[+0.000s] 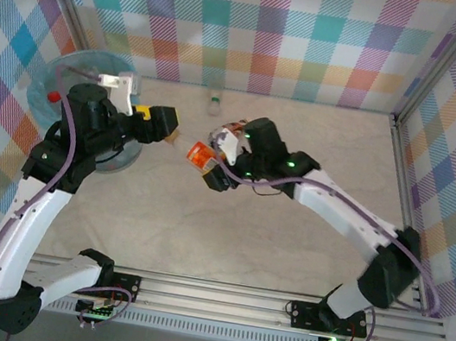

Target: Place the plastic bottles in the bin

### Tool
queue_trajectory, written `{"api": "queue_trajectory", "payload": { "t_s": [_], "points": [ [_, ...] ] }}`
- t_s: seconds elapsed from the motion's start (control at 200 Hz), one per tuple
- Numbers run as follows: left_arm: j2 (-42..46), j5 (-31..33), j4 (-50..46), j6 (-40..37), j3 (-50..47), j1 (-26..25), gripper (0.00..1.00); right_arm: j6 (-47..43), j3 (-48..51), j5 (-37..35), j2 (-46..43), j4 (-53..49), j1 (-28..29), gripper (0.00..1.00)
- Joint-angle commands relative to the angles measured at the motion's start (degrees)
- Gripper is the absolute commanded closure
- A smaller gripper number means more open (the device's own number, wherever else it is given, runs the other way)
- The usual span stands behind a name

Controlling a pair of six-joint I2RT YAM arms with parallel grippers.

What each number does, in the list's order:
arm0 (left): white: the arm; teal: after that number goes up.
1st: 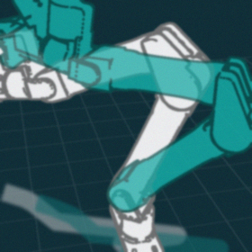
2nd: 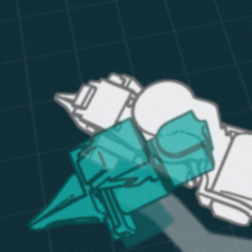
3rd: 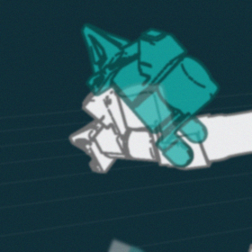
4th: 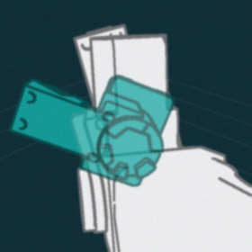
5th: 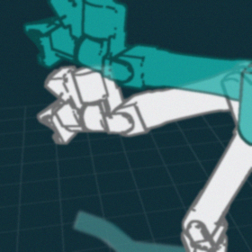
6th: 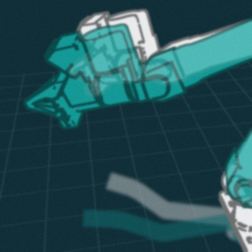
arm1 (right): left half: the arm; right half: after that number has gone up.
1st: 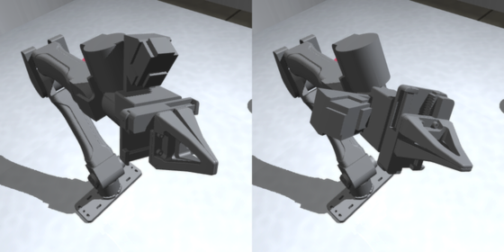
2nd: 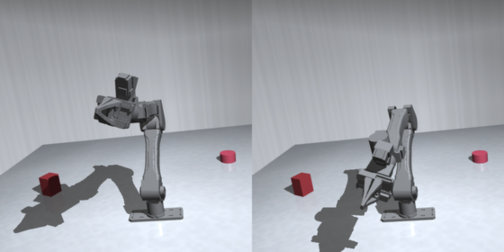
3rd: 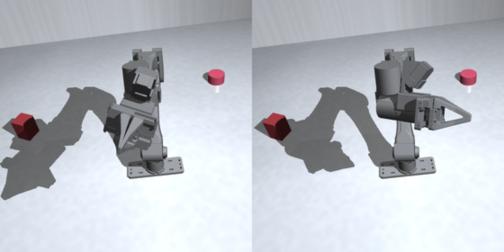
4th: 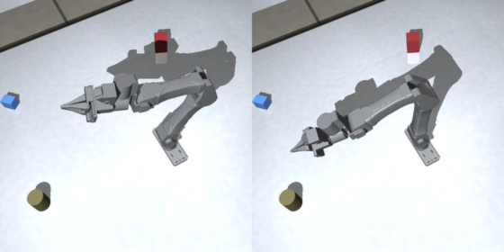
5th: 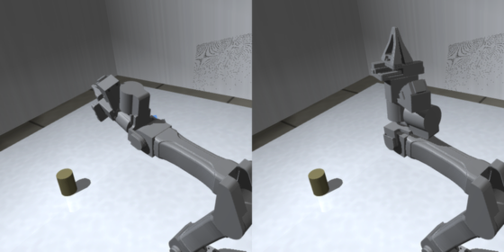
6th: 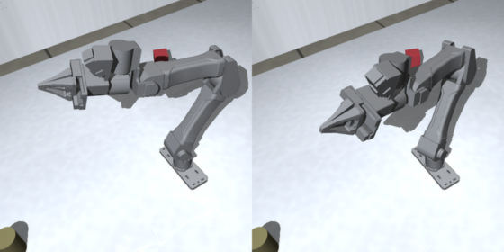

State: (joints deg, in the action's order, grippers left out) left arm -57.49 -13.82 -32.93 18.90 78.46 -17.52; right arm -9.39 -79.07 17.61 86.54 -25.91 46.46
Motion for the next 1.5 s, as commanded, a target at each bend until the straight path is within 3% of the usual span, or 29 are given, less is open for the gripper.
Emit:
{"api": "queue_trajectory", "payload": {
  "t_s": [0.0,0.265,0.61,0.885,1.245,1.33,1.47,1.495],
  "points": [
    [-0.98,-6.19,3.98,7.40,3.38,-0.59,0.17,3.05,2.90,1.72,-6.62,3.74,-0.48,0.47],
    [-2.54,-13.44,8.31,16.78,5.25,-0.58,0.16,7.09,3.88,4.17,-15.80,9.48,-0.49,0.48],
    [-2.04,-22.21,12.21,23.49,3.44,-0.67,0.22,9.09,2.83,7.63,-16.76,11.11,-0.41,0.48],
    [-2.34,-23.38,10.80,23.20,3.34,-1.11,0.30,10.01,2.82,9.72,-16.05,11.98,-0.40,0.48],
    [-1.70,-22.01,11.25,22.88,3.33,-1.38,0.57,10.24,2.18,9.72,-14.83,11.47,-0.41,0.45],
    [-0.55,-18.63,10.74,22.10,3.48,-1.38,0.68,10.90,1.57,8.66,-14.31,11.45,-0.45,0.39],
    [1.62,-8.67,8.65,20.38,4.92,-1.30,1.00,12.90,-1.02,6.10,-12.54,11.52,-0.40,0.16],
    [1.81,-6.48,7.52,19.75,5.63,-1.35,1.00,13.34,-1.74,5.46,-12.10,11.42,-0.40,0.12]
  ]
}}
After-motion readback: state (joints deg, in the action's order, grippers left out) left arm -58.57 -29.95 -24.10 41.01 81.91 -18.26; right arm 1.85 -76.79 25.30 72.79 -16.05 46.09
